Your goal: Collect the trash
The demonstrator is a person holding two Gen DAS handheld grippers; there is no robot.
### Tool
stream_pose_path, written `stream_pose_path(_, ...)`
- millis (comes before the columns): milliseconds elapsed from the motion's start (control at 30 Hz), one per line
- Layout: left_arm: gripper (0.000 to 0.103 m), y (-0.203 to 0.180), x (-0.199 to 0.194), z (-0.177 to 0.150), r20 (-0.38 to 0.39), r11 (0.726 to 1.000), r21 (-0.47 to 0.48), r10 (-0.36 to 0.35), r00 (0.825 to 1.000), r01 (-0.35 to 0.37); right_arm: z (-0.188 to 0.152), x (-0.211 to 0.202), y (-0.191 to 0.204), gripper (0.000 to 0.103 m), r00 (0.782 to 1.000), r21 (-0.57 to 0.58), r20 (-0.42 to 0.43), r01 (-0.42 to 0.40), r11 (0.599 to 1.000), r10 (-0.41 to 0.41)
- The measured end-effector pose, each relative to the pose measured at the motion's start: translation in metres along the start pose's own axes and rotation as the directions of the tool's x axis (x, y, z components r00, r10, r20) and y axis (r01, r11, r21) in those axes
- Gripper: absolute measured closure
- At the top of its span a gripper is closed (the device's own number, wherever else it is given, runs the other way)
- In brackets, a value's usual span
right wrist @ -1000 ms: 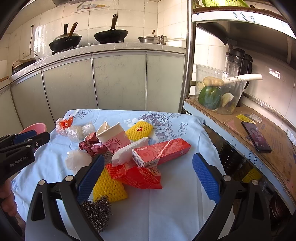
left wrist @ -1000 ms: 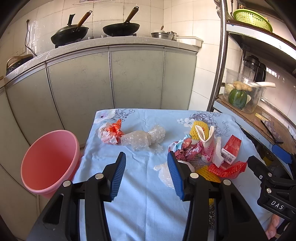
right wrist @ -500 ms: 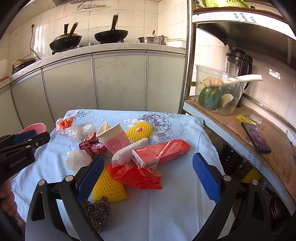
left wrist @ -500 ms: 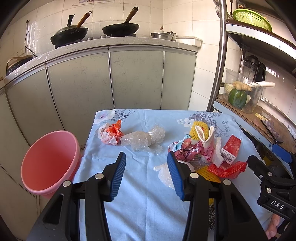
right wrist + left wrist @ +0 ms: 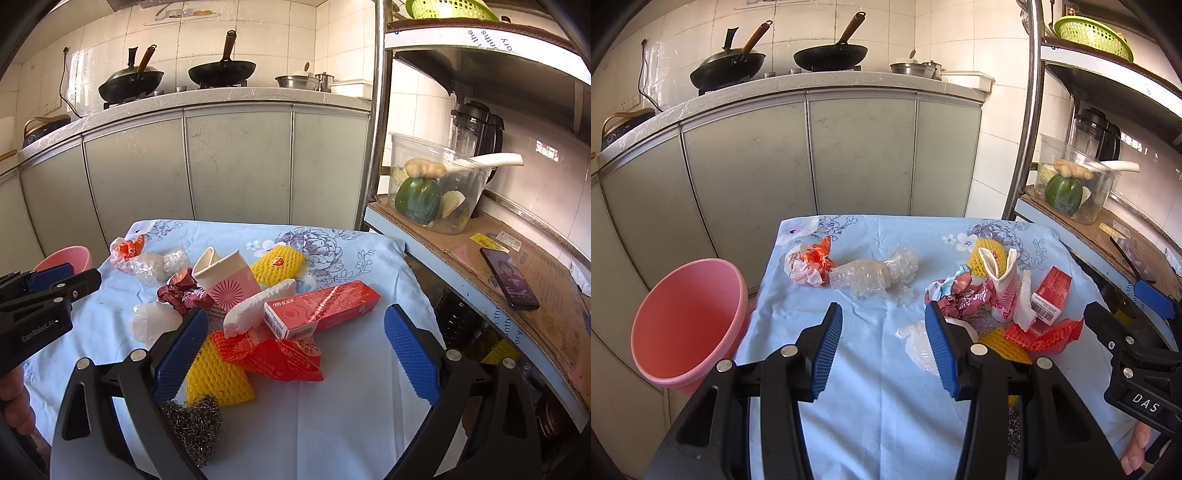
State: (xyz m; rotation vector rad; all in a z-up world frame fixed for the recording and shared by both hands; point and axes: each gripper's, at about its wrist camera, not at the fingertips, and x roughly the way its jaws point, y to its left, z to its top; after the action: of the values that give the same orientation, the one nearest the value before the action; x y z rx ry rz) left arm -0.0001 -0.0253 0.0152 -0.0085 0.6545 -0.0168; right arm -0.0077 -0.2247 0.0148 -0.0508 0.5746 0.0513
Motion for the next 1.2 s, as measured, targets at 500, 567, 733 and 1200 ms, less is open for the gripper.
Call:
stream_pose_path(500, 0.056, -0.0051, 0.0030, -0.0027, -0.012, 1.000, 0.019, -0.003, 1.000, 0.003, -0.0005, 0.0025, -0.0029, 0.007, 1.000, 0.013, -0.010, 0.023, 1.000, -0.022)
stream_pose_path(567, 0.056, -0.0057, 0.0032, -0.0034, -0.014, 1.000, 0.021, -0.002, 1.000, 0.002, -0.0009, 0.0024, -0.0031, 0.007, 1.000, 0.014, -0.011, 0.024, 1.000, -0.024)
stream_pose_path(733, 0.056, -0.0063, 0.0037, -0.0040, -0.016, 1.000, 0.023, 0.000, 1.000, 0.001, -0.0011, 0.0035, -0.0031, 0.007, 1.000, 0.015, -0.014, 0.022, 1.000, -0.022)
stream_pose_path(1200, 0.056, -0.0066, 0.0040, -0.0050, -0.016, 1.000, 0.024, 0.001, 1.000, -0.001, -0.0031, 0.0063, -0.0019, 0.007, 1.000, 0.016, -0.022, 0.020, 1.000, -0.019)
